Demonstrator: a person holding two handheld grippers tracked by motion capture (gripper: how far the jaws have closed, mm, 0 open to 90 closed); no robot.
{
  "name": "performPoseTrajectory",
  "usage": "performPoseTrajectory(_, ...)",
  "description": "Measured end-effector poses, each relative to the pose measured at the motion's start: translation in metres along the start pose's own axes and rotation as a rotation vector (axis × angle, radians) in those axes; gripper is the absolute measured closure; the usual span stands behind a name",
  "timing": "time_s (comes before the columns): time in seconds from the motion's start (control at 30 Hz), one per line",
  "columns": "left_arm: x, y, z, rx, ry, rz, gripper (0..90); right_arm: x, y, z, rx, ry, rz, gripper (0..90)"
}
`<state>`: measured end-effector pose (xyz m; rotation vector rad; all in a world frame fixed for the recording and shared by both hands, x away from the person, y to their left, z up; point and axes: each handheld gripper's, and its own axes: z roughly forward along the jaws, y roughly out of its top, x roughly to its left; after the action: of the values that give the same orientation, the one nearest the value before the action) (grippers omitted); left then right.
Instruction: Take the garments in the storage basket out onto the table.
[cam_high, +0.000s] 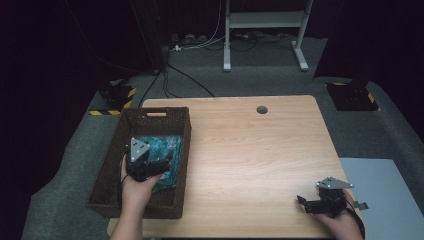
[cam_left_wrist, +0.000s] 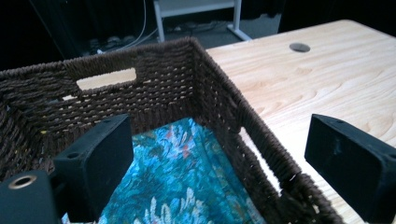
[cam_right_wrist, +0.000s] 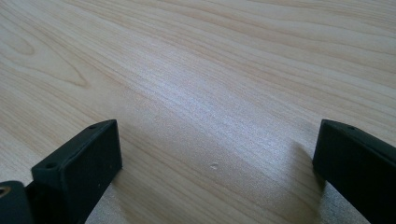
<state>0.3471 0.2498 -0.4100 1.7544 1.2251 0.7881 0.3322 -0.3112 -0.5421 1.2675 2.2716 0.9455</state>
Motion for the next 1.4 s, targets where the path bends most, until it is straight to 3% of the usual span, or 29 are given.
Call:
performPoseTrajectory(0.3, 0.013, -0.001, 0.012, 0.071, 0.004, -0.009, 7.2, 0.0, 0.0, 0.0, -0.001, 0.0, 0.0, 1.1)
performPoseTrajectory(0.63, 0.02, 0.006, 0.016, 0.091, -0.006, -0.034, 7.2, 0.0, 0.0, 0.0, -0.002, 0.0, 0.0, 1.3)
performPoseTrajectory(0.77, 0.021, 0.012, 0.011, 0.13, 0.026, 0.03, 6.3, 0.0, 0.0, 0.0, -0.001, -0.001, 0.0, 1.3)
performPoseTrajectory(0.83, 0.022, 0.014, 0.007, 0.119, 0.022, 0.016, 6.1, 0.0, 0.0, 0.0, -0.002, -0.001, 0.0, 1.3)
performPoseTrajectory(0.9, 0.022, 0.015, 0.005, 0.13, 0.028, 0.03, 6.1, 0.0, 0.0, 0.0, -0.002, -0.001, 0.0, 1.3)
performPoseTrajectory(1.03, 0.025, 0.014, 0.007, 0.141, 0.008, -0.001, 6.1, 0.0, 0.0, 0.0, -0.001, -0.001, 0.0, 1.3)
performPoseTrajectory(1.13, 0.024, 0.009, 0.013, 0.173, 0.005, 0.007, 6.1, 0.0, 0.0, 0.0, -0.001, -0.001, 0.0, 1.2)
performPoseTrajectory(1.4, 0.027, 0.001, 0.029, 0.229, -0.013, -0.029, 6.1, 0.0, 0.0, 0.0, -0.002, 0.0, 0.0, 1.3)
